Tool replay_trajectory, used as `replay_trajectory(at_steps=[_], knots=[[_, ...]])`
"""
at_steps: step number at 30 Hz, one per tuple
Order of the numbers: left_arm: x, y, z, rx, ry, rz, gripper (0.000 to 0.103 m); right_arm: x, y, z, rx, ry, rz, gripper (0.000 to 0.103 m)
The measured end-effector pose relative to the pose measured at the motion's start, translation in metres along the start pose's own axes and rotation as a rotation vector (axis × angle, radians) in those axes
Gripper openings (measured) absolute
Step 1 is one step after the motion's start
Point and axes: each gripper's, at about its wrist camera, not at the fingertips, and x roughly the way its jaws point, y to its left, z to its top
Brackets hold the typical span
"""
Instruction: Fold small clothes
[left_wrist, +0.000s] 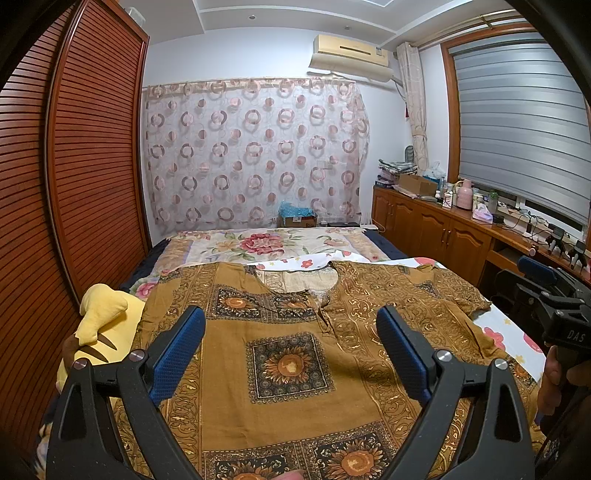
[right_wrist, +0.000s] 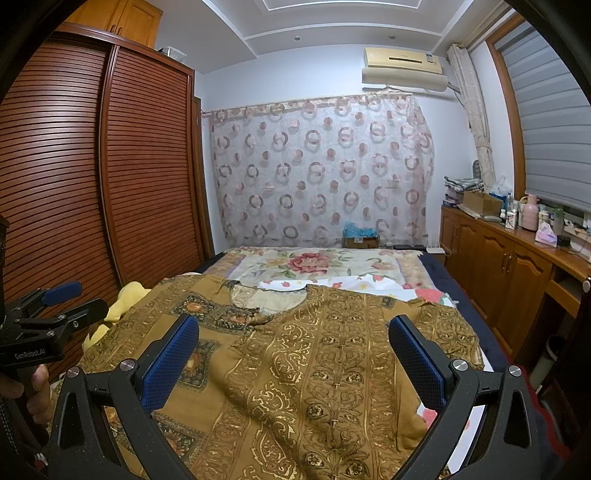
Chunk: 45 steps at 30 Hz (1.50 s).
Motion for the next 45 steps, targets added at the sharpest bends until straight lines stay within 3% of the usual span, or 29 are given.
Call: replay_trajectory(at_steps=[11,19,29,35,40,45], knots=[[0.000,0.014,0.007,0.003,0.023,-0.005,0.094,0.008,-0.004,-0.001,0.006,0.014,0.019,0.102],[0.017,0.044,-0.017,-0.017,0.100,0.010,0.094,0.034,-0.008,-0.008,0.002,0.077,0.061,0.102],[0.029,0.117,-0.041,-0.085,0.183,0.036,0.093,0.071,-0.009,-0.012,-0.048,0.200,0.139,0.102],[0.037,0.165,-0.050,-0.160,0.247,0.041,0.074,0.087,-0.005,-0.006,-0.077,0.257,0.151,0.102],[0.059,0.192,-0.054,-0.201,0.319,0.024,0.051,0.088,-0.002,0.002,-0.091,0.286,0.163,0.102],[0.077,0.212,-0.061,-0.201,0.394,0.042,0.047,0.092,-0.003,0.007,-0.101,0.277,0.164,0.102]])
